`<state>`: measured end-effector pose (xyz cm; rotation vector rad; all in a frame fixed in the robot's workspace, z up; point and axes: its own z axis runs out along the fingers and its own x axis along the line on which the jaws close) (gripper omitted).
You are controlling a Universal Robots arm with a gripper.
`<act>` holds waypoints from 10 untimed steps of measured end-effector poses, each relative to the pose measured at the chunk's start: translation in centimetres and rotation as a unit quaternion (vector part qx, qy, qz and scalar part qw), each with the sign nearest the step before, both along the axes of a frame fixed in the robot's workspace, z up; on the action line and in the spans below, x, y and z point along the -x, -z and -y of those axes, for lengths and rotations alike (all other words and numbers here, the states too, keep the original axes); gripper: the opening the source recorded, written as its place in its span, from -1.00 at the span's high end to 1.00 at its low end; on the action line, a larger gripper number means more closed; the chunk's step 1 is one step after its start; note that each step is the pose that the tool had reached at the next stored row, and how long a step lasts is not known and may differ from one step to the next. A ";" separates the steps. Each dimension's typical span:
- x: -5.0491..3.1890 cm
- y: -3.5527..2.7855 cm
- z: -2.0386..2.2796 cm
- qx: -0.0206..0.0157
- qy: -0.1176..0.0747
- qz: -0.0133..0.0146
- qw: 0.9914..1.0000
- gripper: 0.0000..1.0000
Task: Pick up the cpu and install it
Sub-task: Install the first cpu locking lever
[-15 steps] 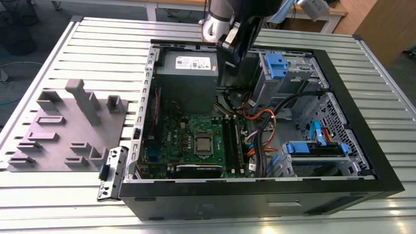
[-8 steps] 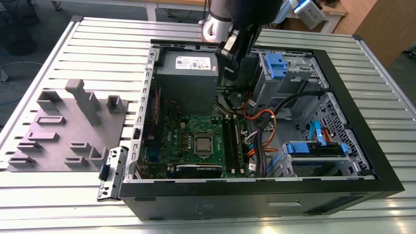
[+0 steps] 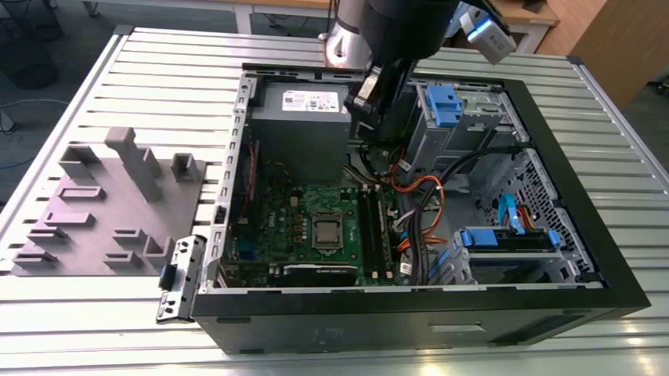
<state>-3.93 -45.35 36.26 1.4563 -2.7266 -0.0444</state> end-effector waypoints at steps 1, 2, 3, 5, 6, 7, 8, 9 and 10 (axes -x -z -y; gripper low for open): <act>0.00 0.19 0.07 0.000 0.000 0.000 1.000 0.79; 0.00 0.36 0.14 0.000 -0.001 0.000 1.000 0.79; 0.00 0.55 0.21 0.000 -0.002 0.000 1.000 0.79; 0.00 0.91 0.35 0.000 -0.004 -0.001 1.000 0.79; 0.00 2.34 0.82 0.000 -0.015 -0.001 1.000 0.79; 0.00 2.52 0.87 0.000 -0.017 -0.001 1.000 0.79; 0.00 2.70 0.91 0.000 -0.018 -0.001 1.000 0.79; 0.00 2.88 0.96 0.000 -0.020 -0.001 1.000 0.79; 0.00 3.06 1.01 0.000 -0.021 -0.001 1.000 0.79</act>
